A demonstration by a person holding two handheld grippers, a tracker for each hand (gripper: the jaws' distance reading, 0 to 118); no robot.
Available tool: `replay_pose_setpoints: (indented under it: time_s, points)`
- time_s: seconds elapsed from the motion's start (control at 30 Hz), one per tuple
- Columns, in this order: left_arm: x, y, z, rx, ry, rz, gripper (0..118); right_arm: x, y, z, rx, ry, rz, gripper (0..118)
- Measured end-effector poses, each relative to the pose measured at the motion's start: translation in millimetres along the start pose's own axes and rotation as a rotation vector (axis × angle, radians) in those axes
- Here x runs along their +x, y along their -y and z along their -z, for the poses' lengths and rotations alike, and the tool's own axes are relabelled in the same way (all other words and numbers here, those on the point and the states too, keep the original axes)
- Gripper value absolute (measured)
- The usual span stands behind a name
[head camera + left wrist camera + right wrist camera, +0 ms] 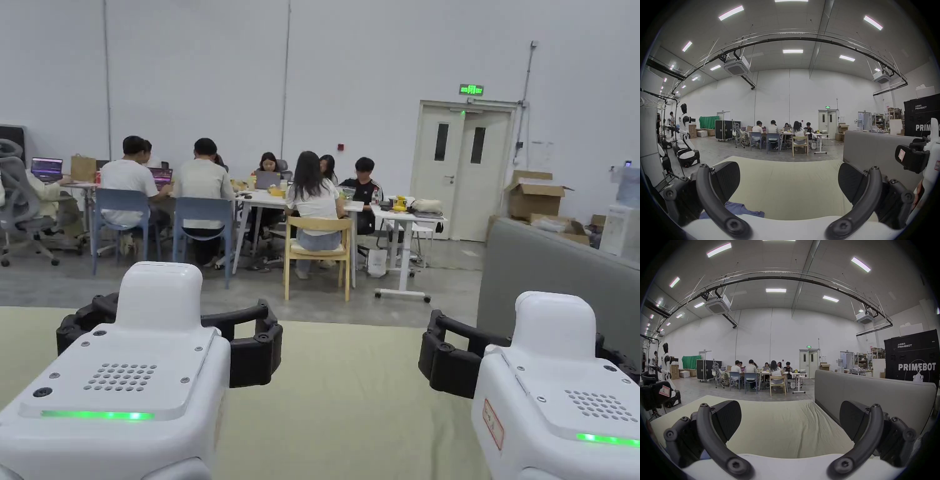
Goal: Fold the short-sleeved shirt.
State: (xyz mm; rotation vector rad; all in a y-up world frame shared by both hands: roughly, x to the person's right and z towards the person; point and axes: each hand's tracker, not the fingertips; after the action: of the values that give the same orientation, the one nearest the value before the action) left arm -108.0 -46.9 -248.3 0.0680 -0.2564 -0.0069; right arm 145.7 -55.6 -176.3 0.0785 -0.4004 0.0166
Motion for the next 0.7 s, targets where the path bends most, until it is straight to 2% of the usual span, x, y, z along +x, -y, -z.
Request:
replay_pose_setpoints:
  time_s: [0.7]
  points:
    - [1.9,2.2,-2.4,0.008,0.003,0.005,118,-0.6,-0.5,-3.2,0.003,-0.002,0.003,118]
